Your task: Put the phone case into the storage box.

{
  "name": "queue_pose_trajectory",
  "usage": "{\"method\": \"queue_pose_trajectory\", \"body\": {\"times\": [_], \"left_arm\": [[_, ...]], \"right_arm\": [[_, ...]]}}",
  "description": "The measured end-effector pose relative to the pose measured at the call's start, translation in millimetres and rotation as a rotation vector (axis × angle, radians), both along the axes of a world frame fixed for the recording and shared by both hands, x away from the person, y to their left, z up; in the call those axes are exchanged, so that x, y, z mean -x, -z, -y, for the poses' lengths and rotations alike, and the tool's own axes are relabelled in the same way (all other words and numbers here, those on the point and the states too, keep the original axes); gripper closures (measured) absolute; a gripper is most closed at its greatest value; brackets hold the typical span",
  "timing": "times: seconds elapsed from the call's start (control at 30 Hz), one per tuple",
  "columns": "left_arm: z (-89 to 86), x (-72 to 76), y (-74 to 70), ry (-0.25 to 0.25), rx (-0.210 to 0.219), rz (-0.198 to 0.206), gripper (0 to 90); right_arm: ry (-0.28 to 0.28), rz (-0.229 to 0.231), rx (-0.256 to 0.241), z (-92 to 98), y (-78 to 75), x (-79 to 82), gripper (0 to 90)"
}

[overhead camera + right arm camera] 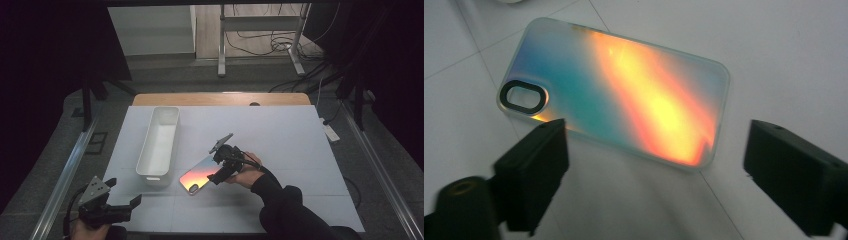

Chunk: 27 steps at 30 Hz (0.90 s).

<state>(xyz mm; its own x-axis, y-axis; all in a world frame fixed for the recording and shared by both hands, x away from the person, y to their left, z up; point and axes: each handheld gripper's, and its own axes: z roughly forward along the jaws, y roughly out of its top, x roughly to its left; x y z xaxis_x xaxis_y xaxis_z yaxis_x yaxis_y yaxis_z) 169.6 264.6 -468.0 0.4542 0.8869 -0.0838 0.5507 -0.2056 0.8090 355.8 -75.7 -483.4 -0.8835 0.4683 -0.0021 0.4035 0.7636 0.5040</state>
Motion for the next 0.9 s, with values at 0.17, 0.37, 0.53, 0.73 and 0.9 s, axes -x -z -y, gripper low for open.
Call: {"method": "queue_pose_trajectory", "body": {"times": [0.17, 0.37, 0.53, 0.73, 0.9], "left_arm": [[0.0, 0.0, 0.0, 0.000, -0.001, 0.000, 0.5], [-0.1, 0.1, 0.0, 0.001, 0.000, 0.001, 0.5], [-0.1, 0.1, 0.0, 0.001, -0.001, 0.002, 0.6], [-0.2, 0.1, 0.0, 0.001, -0.002, 0.002, 0.6], [-0.3, 0.1, 0.0, 0.001, -0.001, 0.002, 0.6]], "right_arm": [[-0.006, -0.005, -0.002, -1.7, -0.7, -0.4, 42.7], [-0.016, -0.042, -0.006, -3.4, 1.6, -3.9, 84.1], [-0.051, -0.069, -0.027, -11.0, 3.5, -2.5, 89.4], [-0.119, -0.075, -0.049, -29.6, 7.6, 5.6, 89.4], [-0.161, -0.082, -0.072, -45.9, 9.8, 10.6, 89.4]]}}
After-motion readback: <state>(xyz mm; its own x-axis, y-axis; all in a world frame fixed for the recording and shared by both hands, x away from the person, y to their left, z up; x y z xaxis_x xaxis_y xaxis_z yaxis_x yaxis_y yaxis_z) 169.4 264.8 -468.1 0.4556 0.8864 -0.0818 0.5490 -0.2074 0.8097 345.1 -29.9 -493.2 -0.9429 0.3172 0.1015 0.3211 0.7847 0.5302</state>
